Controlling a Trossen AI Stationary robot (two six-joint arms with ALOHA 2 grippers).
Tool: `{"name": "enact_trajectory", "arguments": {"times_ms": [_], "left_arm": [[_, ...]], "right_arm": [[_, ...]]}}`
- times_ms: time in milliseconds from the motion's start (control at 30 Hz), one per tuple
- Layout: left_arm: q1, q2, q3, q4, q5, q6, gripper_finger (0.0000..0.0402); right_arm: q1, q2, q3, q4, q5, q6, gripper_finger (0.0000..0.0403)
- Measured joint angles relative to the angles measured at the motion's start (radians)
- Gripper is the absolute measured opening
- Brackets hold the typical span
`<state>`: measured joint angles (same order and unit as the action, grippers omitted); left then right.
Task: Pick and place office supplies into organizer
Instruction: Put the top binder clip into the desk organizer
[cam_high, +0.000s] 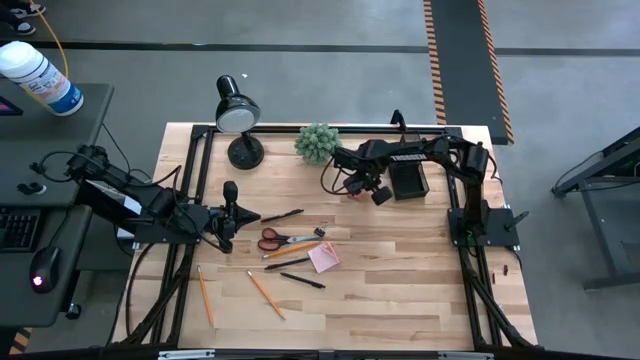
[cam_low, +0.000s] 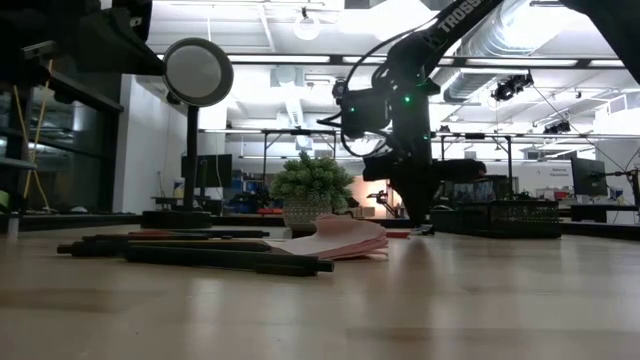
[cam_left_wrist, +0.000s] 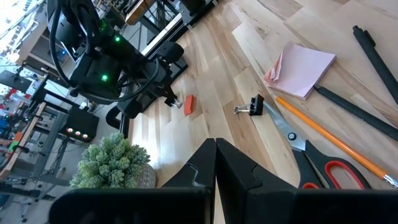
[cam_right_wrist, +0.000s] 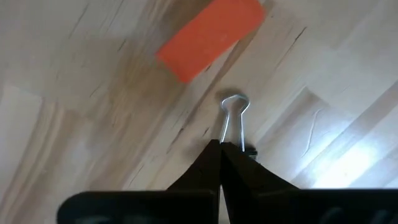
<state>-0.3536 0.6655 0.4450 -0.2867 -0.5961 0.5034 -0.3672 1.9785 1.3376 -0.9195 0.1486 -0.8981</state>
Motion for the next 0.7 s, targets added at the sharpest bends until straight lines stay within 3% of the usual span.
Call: {"name": "enact_trajectory", "arguments": {"times_ms": [400, 700], "left_arm": [[0.000, 0.000, 0.000, 0.000, 0.000, 0.000, 0.0001], [0.000, 0.000, 0.000, 0.000, 0.000, 0.000, 0.0001]], "right_arm": [[0.000, 0.000, 0.000, 0.049, 0.002, 0.046, 0.0100], [0.000, 0.001, 0.000, 0.037, -0.009, 0.053, 0.0096]]}}
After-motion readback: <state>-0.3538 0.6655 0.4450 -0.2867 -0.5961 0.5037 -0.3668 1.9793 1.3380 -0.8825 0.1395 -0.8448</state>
